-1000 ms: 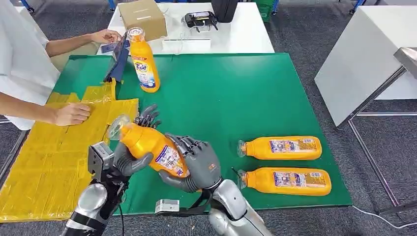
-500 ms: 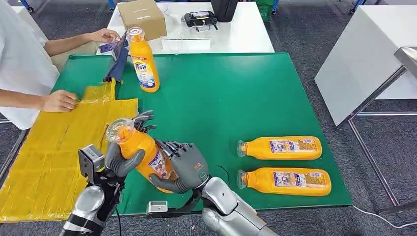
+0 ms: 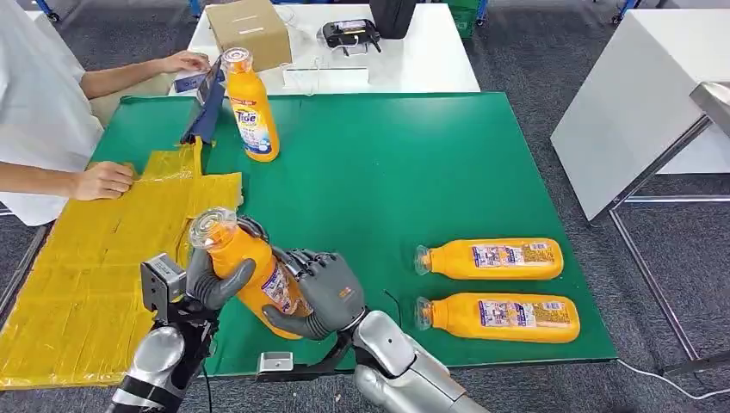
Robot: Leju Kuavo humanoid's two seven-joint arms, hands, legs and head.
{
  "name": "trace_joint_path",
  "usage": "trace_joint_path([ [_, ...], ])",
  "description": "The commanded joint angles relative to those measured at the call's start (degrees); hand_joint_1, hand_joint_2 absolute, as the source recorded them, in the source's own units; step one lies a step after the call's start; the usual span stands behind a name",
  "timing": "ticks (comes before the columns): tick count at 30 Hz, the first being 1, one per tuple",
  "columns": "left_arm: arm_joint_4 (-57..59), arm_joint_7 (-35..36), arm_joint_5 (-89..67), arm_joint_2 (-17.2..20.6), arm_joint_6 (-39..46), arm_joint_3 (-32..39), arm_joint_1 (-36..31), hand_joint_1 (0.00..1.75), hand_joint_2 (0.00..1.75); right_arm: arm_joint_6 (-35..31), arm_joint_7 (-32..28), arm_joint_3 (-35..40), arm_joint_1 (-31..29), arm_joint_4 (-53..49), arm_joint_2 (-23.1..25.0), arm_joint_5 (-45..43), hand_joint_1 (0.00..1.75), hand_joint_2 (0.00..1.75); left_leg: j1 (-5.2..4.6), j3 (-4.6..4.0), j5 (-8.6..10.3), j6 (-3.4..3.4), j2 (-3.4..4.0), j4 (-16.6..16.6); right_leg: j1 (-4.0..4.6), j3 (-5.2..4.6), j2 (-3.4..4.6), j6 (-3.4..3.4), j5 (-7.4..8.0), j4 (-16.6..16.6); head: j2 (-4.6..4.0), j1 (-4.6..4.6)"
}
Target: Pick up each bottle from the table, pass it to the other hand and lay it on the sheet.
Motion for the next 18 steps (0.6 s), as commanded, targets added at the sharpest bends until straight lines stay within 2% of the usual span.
trace_joint_path([
  [1, 3.91, 0.23, -0.79, -1.12, 1.33, -1.72, -3.9, 1.75, 1.75, -0.42, -1.19, 4.44, 0.41, 1.93, -0.58, 0.99, 1.75, 1.75, 0.12, 0.29, -0.11, -0.09, -0.31, 0.01, 0.06, 0.4, 0.04, -0.12, -0.16, -0.04, 0.0, 0.0],
  [3, 3.64, -0.14, -2.87, -1.19, 3.91, -1.31, -3.96, 1.75, 1.75, -1.35, -1.06, 2.9, 1.17, 0.03, -0.78, -0.4, 1.75, 1.75, 0.12, 0.28, -0.09, -0.09, -0.3, -0.01, 0.07, 0.39, 0.04, -0.11, -0.14, -0.07, 0.0, 0.0],
  [4, 3.25, -0.56, -5.13, -1.17, 6.42, -0.93, -4.05, 1.75, 1.75, -2.04, -1.62, 1.9, 1.74, -1.78, -1.16, -1.68, 1.38, 1.75, 0.12, 0.27, -0.1, -0.09, -0.3, 0.01, 0.06, 0.37, 0.05, -0.12, -0.14, -0.04, 0.0, 0.0],
  [5, 2.81, -0.75, -8.03, -1.09, 9.48, -0.55, -4.21, 1.75, 1.75, -2.41, -2.06, 0.43, 2.55, -4.04, -1.59, -3.05, 0.47, 1.75, 0.12, 0.23, -0.08, -0.09, -0.32, 0.0, 0.07, 0.34, 0.01, -0.11, -0.13, -0.05, 0.0, 0.02],
  [8, 2.4, -0.75, -7.95, -0.9, 9.41, -0.24, -4.35, 1.75, 1.75, -2.09, -2.04, -0.05, 2.81, -5.67, -2.23, -3.02, 0.47, 1.75, 0.06, 0.03, -0.01, -0.05, -0.21, 0.01, 0.04, 0.08, -0.02, -0.06, -0.05, -0.01, 0.0, 0.0],
  [13, 2.4, -0.75, -7.95, -0.9, 9.41, -0.24, -4.35, 1.75, 1.75, -2.09, -2.04, -0.05, 2.81, -5.67, -2.23, -3.02, 0.47, 1.75, 0.04, 0.13, -0.05, -0.05, -0.25, 0.0, 0.01, 0.22, 0.02, -0.07, -0.1, -0.01, 0.0, 0.0],
  [14, 2.47, -0.6, -12.03, -1.23, 13.68, 0.2, -4.44, 1.75, 1.75, -2.41, -2.83, -1.96, 4.08, -7.66, -2.1, -4.52, 0.0, 1.75, 0.12, 0.24, -0.12, -0.08, -0.27, 0.04, 0.07, 0.35, 0.09, -0.1, -0.14, -0.02, 0.0, 0.04],
  [18, 2.44, 0.77, -23.46, -0.84, 24.98, 3.36, -6.91, 1.75, 1.75, -2.34, -3.91, -9.1, 8.11, -19.2, -3.72, -7.77, 0.0, 1.75, 0.12, 0.11, -0.1, -0.08, -0.34, 0.11, 0.07, 0.24, 0.0, -0.1, -0.15, 0.05, 0.0, 0.0],
])
